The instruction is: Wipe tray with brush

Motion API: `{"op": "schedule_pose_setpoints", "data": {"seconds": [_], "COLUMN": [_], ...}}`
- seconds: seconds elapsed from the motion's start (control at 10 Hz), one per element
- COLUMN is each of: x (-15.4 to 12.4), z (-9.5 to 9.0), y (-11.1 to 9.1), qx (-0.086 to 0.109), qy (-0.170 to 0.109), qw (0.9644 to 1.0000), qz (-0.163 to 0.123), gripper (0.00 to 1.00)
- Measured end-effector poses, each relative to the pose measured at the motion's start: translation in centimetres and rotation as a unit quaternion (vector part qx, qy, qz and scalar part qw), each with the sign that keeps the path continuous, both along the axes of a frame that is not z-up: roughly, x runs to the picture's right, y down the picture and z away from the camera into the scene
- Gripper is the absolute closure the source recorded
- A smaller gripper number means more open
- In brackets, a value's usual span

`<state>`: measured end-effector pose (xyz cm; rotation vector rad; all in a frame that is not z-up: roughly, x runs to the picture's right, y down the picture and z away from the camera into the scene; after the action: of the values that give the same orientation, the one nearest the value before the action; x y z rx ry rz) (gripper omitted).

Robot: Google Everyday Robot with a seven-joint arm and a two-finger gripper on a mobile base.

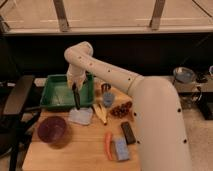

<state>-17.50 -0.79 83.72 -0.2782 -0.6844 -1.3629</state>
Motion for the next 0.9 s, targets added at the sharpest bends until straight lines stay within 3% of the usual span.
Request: {"op": "schedule_pose_setpoints", "data": {"seconds": [0.4,0.9], "x": [-0.5,-0.5], "z": [3.8,3.8], "y": [1.8,1.9], "qx": [-0.048,-0.049], "qy": [-0.024,-0.023], "qw": [0.9985,0.9985], "qz": [0.009,0.009], "gripper": [1.00,1.00]}}
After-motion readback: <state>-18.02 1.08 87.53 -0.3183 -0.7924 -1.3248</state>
